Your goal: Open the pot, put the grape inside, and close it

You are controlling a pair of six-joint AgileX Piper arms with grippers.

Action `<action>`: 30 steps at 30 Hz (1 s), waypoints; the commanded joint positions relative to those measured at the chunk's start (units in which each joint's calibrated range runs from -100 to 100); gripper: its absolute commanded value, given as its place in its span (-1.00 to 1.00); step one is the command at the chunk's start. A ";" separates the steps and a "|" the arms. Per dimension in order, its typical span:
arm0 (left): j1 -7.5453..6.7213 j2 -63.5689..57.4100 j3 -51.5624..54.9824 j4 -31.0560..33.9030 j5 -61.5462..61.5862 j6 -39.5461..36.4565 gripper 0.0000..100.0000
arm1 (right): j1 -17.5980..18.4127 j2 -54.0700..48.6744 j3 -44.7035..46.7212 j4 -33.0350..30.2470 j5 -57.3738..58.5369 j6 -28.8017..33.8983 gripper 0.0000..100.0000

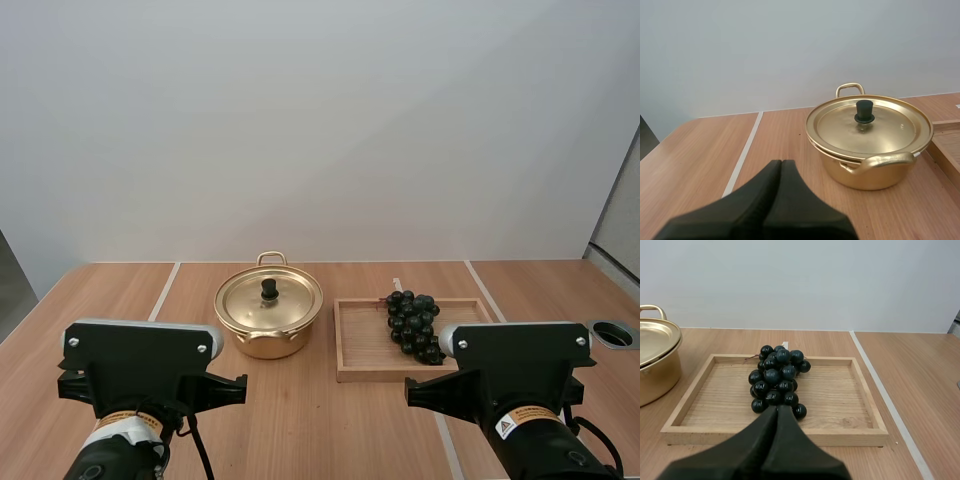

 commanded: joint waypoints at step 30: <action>0.09 -0.39 -4.87 0.00 -22.47 1.57 -1.00 | -0.07 -0.43 0.00 0.07 -35.08 0.32 -1.00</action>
